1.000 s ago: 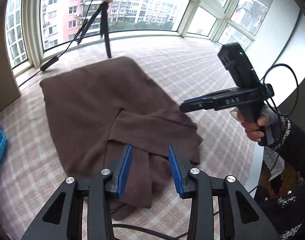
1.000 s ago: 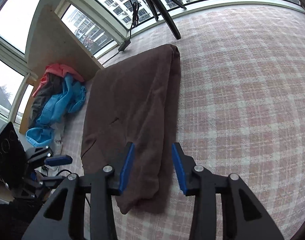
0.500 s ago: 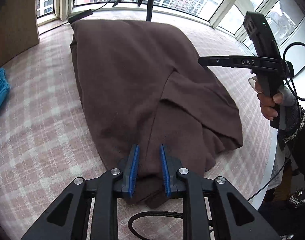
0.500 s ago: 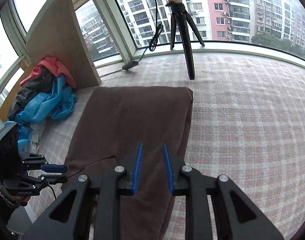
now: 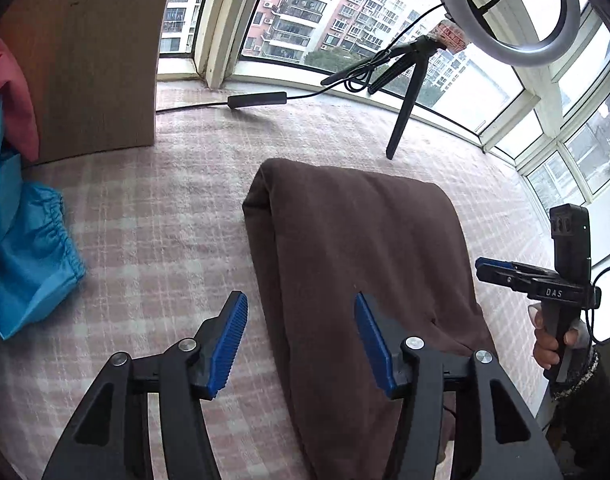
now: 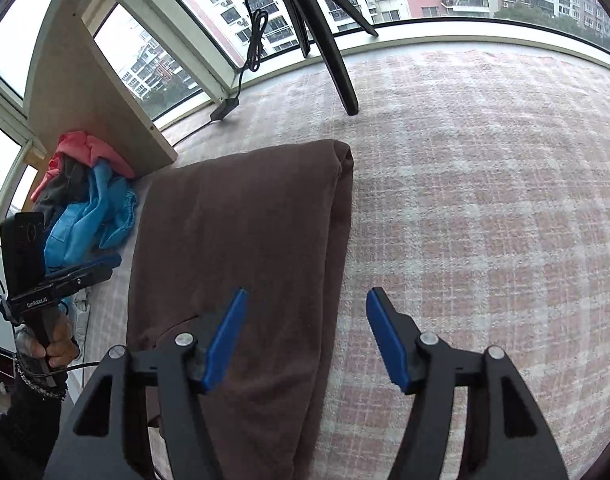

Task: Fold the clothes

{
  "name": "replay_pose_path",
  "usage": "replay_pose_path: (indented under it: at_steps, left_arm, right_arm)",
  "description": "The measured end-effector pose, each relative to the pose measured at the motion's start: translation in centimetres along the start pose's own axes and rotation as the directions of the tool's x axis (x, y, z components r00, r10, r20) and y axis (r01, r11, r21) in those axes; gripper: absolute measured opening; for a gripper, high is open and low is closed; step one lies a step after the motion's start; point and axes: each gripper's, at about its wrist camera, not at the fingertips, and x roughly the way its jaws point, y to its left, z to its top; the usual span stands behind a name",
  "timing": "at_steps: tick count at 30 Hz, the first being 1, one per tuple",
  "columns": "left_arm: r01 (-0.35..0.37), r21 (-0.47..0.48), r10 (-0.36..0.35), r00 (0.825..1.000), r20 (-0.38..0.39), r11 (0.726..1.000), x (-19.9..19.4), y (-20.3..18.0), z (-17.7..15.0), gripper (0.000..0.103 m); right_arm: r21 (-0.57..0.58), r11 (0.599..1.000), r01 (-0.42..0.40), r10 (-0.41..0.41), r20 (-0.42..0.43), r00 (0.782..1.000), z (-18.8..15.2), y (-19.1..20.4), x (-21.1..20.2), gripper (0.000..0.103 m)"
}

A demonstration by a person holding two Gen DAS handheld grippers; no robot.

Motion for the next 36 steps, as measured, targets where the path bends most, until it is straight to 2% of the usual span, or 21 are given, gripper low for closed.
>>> replay_pose_path:
  at_steps: [1,3,4,6,8,12,16,19,23,29,31,33,36]
  left_arm:
    - [0.03,-0.018,-0.03,1.0,0.004,0.999,0.3,0.7,0.7,0.051]
    - [0.002,0.005,-0.003,0.999,0.048,1.0,0.4,1.9,1.8,0.043]
    - [-0.049,0.061,0.043,0.995,0.085,0.997,0.3,2.3,2.2,0.036]
    - [-0.097,0.166,0.084,0.993,0.083,0.981,0.9,3.0,2.9,0.035]
    - [-0.121,0.246,0.108,0.992,0.064,0.962,1.8,3.6,3.5,0.023]
    - [-0.08,0.298,0.075,0.997,0.03,0.951,3.1,3.7,4.1,0.023]
    - [-0.034,0.326,0.033,0.999,0.009,0.945,4.1,3.6,4.7,0.023]
    - [0.001,0.347,0.001,1.0,-0.008,0.938,4.9,3.5,5.2,0.023]
    - [0.048,0.373,-0.04,0.999,-0.031,0.927,6.0,3.4,5.8,0.024]
    - [0.072,0.296,-0.061,0.997,-0.046,0.953,7.8,5.6,7.3,0.032]
    - [0.05,0.329,-0.036,0.998,-0.051,0.943,7.9,5.3,7.4,0.034]
    - [0.01,0.342,0.005,0.999,-0.042,0.94,8.0,5.2,7.3,0.041]
    - [-0.011,0.328,0.026,0.999,-0.043,0.945,7.8,5.1,7.3,0.041]
  right_arm:
    - [0.009,1.0,-0.003,0.003,0.007,1.0,-0.3,-0.2,0.2,0.061]
    - [0.009,1.0,-0.03,0.03,0.017,0.999,-0.8,0.5,0.3,0.06]
    - [-0.013,0.999,-0.045,0.045,0.014,0.999,-0.8,1.7,0.3,0.059]
    - [-0.056,0.996,-0.076,0.076,0.008,0.997,-0.9,4.2,0.3,0.035]
    - [-0.098,0.989,-0.107,0.107,0.001,0.994,-1.1,6.6,0.4,0.025]
    - [-0.186,0.969,-0.163,0.161,-0.026,0.987,-1.4,11.6,1.1,0.025]
    - [-0.275,0.946,-0.169,0.149,-0.094,0.984,-2.0,15.9,4.6,0.025]
    - [-0.297,0.941,-0.159,0.118,-0.151,0.981,-2.9,17.0,7.1,0.025]
    - [-0.32,0.937,-0.139,0.087,-0.174,0.981,-3.4,17.3,7.9,0.025]
    - [-0.342,0.932,-0.122,0.061,-0.184,0.981,-4.0,17.0,8.6,0.025]
    - [-0.363,0.927,-0.098,0.036,-0.173,0.984,-4.0,17.4,8.9,0.025]
    - [-0.378,0.923,-0.078,0.015,-0.169,0.986,-4.1,17.7,9.0,0.025]
    - [-0.374,0.925,-0.07,0.009,-0.162,0.987,-4.1,17.6,8.8,0.025]
